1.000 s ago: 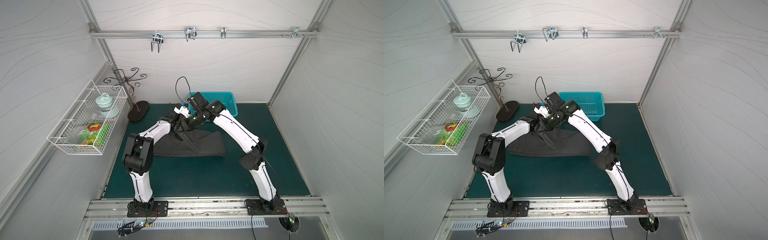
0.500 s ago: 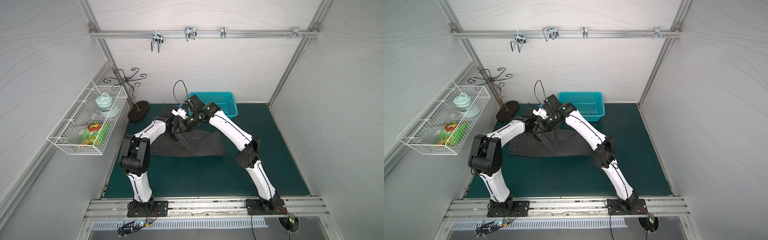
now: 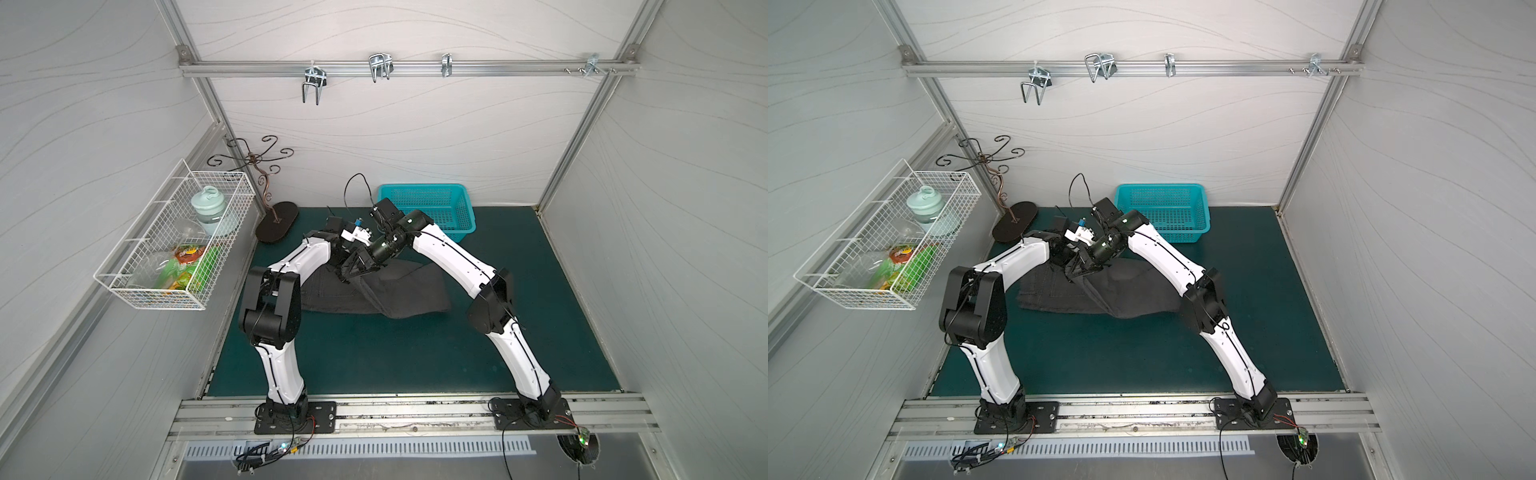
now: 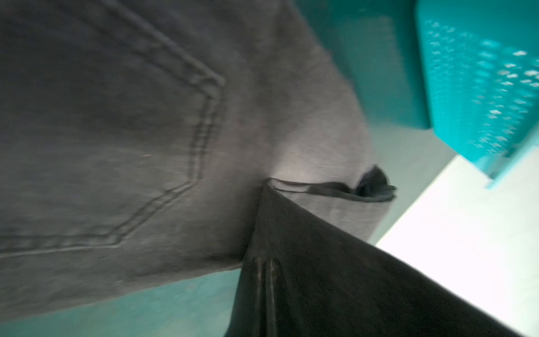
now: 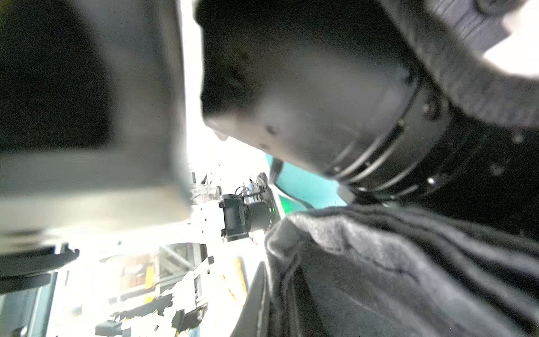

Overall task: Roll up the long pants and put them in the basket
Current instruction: Fold the long pant at the center of the board.

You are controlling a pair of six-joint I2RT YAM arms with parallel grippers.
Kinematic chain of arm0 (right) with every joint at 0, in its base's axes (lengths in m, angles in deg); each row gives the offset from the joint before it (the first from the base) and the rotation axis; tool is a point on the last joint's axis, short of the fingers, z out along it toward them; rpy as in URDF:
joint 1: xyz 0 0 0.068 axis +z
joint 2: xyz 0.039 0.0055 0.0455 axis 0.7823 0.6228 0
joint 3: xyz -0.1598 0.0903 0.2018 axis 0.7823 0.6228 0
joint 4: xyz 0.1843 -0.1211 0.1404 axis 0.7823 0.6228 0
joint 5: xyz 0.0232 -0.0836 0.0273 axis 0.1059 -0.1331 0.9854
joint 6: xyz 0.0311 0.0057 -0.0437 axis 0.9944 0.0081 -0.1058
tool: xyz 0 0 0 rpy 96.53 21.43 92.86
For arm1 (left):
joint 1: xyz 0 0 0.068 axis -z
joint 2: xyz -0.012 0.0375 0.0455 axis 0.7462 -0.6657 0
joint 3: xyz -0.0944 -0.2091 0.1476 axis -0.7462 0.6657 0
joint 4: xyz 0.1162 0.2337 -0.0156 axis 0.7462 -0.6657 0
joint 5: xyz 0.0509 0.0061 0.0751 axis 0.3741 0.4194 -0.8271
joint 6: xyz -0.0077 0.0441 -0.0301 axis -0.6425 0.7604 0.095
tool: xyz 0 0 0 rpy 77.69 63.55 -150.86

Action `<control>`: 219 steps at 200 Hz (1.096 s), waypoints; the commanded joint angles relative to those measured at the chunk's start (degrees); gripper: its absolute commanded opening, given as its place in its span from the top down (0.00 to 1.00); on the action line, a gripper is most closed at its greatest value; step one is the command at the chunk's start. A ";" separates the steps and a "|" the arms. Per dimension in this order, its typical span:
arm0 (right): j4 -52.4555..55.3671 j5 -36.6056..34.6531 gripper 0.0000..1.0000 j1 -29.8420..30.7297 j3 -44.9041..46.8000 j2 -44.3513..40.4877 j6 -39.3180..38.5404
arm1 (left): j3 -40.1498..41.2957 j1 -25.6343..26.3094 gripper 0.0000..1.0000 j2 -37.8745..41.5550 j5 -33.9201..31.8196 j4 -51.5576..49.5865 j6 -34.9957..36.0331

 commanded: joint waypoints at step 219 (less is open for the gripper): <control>-5.39 12.37 1.00 5.27 17.94 -0.56 -5.97 | -13.59 -1.20 0.70 15.43 -49.37 -45.09 1.81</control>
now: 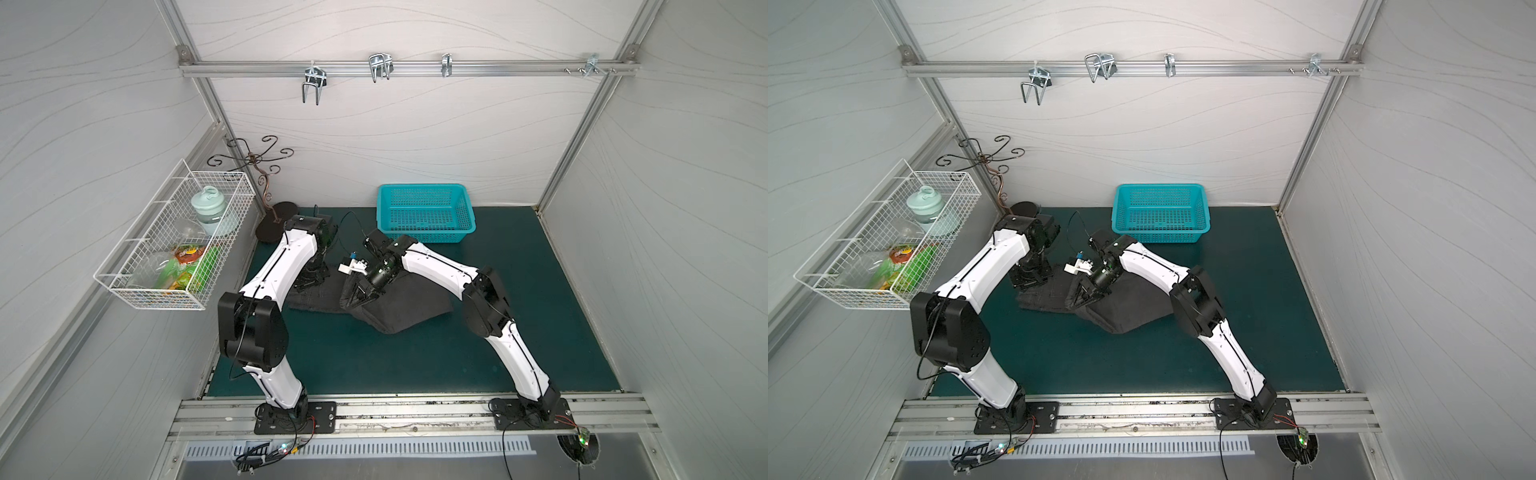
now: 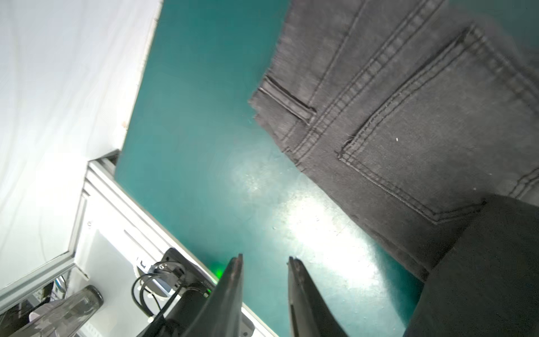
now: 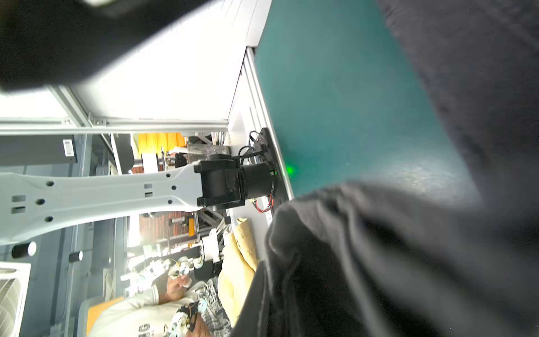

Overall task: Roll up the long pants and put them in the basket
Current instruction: Fold the long pant at the center of the board.

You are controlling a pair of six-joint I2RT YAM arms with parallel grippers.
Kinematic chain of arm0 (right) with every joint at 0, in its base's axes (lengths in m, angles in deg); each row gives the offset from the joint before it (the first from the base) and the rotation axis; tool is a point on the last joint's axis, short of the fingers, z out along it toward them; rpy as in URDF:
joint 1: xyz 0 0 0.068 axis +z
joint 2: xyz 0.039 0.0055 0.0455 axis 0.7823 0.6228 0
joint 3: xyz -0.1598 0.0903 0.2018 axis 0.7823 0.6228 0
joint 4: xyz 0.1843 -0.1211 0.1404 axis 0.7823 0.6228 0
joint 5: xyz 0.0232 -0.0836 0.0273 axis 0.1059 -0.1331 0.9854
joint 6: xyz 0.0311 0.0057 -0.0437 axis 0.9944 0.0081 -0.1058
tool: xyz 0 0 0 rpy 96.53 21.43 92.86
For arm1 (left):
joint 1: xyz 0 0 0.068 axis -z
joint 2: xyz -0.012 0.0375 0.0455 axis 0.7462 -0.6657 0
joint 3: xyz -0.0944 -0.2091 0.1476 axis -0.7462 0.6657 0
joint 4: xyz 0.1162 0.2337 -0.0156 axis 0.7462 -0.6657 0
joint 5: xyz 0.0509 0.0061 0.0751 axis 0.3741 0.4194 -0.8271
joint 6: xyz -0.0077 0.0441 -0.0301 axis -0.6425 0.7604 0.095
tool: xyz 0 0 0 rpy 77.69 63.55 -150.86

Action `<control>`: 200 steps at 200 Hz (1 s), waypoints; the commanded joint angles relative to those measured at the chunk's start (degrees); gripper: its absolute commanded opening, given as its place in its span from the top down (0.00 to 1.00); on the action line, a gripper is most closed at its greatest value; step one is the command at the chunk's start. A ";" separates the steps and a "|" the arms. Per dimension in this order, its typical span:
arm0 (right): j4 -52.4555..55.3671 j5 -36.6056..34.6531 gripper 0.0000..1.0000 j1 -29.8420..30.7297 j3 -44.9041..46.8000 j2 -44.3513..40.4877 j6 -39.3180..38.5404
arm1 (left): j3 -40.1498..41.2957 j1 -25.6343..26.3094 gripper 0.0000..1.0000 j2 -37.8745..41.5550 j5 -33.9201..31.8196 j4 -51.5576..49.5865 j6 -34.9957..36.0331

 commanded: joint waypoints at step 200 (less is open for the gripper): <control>15.20 6.37 0.62 -2.46 17.74 -14.22 -11.41 | -6.62 -0.33 0.74 3.48 13.37 1.00 0.59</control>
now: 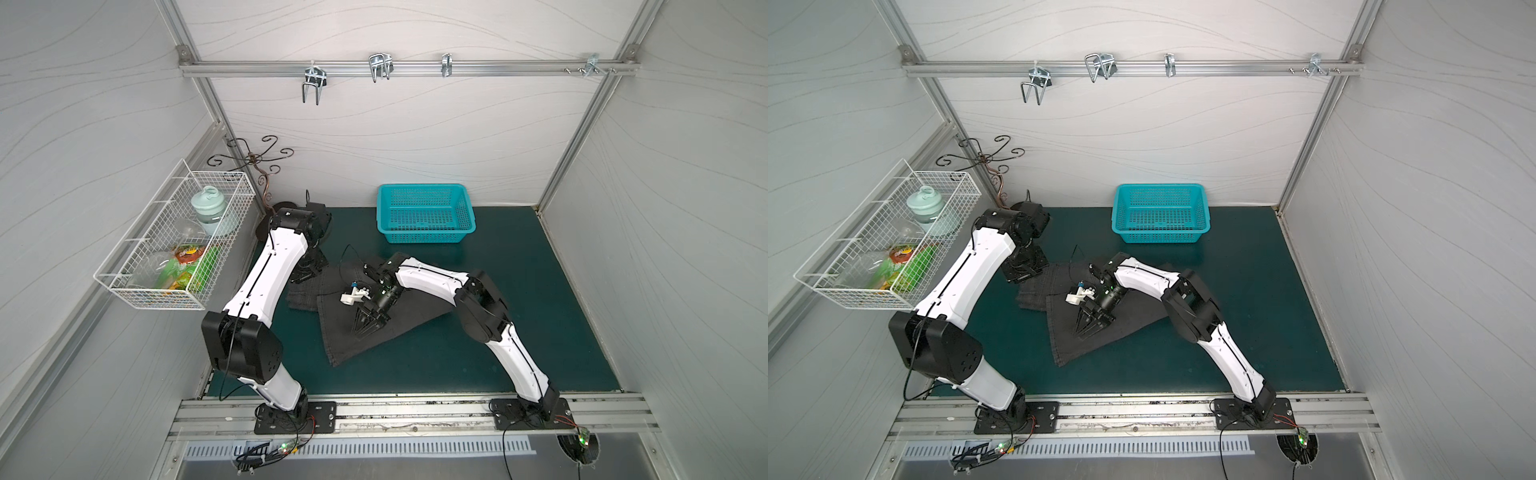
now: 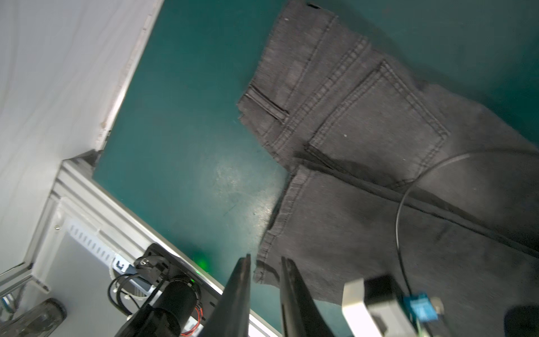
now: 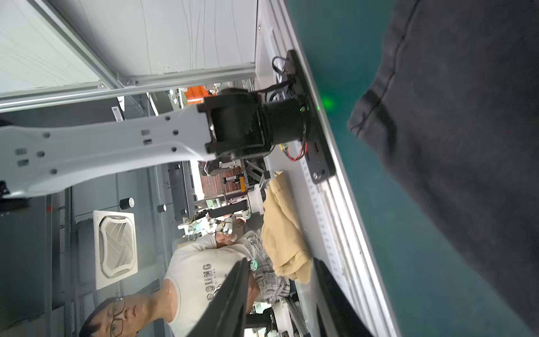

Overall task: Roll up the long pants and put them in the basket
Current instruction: Fold the long pant at the center of the board.

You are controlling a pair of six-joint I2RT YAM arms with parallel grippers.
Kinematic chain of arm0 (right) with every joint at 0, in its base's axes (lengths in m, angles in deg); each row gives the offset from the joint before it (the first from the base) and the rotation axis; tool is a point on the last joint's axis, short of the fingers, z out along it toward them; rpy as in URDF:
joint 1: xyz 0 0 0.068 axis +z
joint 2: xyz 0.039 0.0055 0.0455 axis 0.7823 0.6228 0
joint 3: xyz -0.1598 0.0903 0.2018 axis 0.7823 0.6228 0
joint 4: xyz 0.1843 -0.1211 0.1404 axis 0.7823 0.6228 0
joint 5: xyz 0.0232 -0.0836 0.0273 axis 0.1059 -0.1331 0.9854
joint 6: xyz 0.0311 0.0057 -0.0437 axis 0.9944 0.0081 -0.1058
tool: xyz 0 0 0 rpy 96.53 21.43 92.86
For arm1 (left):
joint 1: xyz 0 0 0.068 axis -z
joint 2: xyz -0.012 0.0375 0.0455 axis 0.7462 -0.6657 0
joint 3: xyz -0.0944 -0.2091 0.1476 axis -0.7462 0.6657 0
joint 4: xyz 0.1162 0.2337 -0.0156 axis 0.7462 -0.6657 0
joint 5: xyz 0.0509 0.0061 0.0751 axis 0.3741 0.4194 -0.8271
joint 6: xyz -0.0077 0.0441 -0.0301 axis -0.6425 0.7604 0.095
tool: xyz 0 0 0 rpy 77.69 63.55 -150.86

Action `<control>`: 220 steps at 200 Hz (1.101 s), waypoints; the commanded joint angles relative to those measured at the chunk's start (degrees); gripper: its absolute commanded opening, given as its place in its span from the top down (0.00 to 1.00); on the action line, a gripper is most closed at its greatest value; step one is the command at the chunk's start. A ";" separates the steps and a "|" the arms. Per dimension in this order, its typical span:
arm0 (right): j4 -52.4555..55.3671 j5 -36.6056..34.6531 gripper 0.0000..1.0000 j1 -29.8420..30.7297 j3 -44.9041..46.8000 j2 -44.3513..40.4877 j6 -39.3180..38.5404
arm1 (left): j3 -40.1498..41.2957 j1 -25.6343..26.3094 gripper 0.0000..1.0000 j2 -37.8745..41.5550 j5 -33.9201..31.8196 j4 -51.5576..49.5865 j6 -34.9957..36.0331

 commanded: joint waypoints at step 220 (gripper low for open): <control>-1.32 -11.15 0.64 -26.95 14.27 -23.32 1.47 | 49.65 -3.85 0.27 26.37 19.03 34.27 5.14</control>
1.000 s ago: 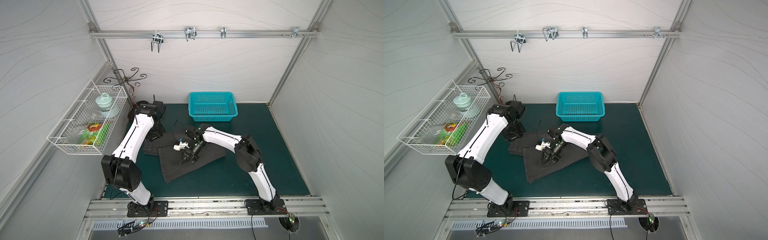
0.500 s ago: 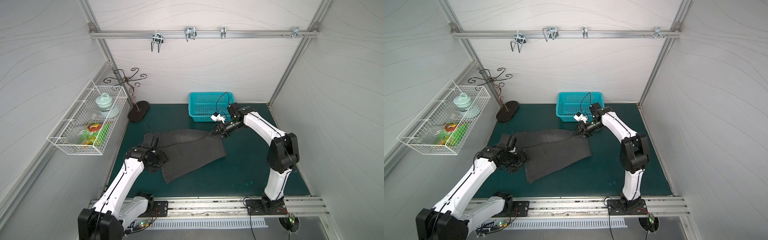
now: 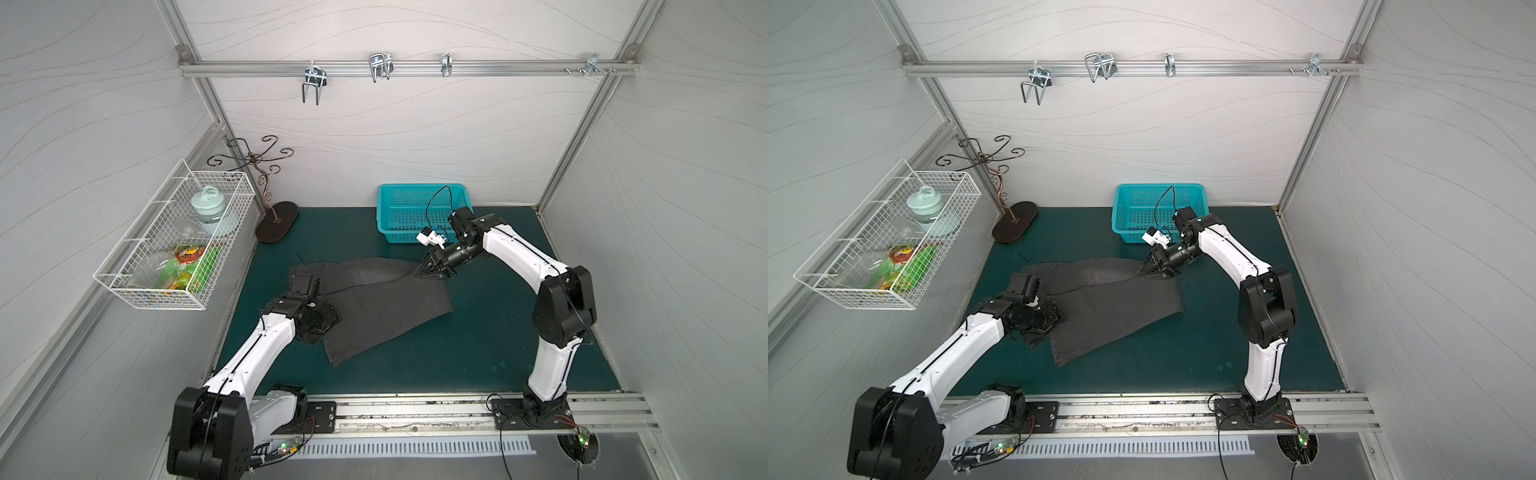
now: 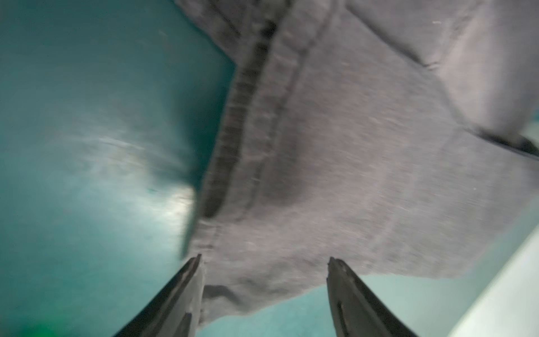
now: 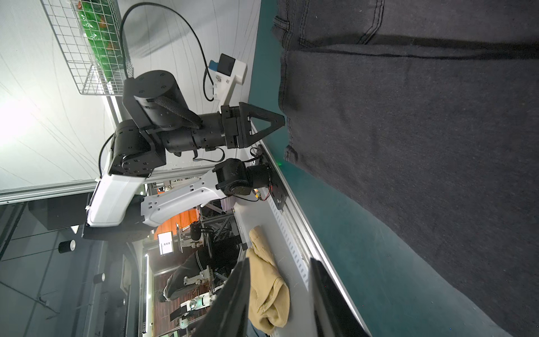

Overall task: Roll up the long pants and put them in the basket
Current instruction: Fold the long pant at the center of the board.

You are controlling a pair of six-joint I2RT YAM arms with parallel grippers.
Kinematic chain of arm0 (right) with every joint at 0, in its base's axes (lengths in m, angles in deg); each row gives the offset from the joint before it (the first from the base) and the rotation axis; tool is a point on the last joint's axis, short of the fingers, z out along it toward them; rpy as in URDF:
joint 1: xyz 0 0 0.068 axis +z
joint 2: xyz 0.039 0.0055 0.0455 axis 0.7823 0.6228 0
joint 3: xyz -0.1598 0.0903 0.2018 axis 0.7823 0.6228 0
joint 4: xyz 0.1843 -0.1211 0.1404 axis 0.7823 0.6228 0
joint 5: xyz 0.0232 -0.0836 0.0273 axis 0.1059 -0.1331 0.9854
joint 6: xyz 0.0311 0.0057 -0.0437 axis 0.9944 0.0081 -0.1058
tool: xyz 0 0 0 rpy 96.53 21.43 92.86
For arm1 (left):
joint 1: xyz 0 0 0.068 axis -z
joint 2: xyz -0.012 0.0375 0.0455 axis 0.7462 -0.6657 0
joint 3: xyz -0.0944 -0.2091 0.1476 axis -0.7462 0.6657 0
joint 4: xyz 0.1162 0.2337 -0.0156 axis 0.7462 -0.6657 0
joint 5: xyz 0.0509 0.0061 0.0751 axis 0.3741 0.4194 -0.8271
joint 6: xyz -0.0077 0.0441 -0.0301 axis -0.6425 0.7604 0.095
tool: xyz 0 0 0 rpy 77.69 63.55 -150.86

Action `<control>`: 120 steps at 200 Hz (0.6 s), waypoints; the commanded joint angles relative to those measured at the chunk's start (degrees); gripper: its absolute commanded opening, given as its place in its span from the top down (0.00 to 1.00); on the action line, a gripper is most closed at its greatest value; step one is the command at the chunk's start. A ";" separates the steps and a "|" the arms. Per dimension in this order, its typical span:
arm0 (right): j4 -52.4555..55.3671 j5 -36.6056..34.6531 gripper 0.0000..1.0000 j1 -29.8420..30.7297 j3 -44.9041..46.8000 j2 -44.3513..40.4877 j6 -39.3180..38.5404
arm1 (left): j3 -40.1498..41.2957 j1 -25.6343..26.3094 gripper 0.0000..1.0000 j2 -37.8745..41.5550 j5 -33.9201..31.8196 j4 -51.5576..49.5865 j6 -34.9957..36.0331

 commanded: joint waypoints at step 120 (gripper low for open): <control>3.29 -0.82 0.64 -1.82 -4.60 3.94 -0.60 | -5.64 -3.43 0.28 -14.68 0.51 3.56 9.26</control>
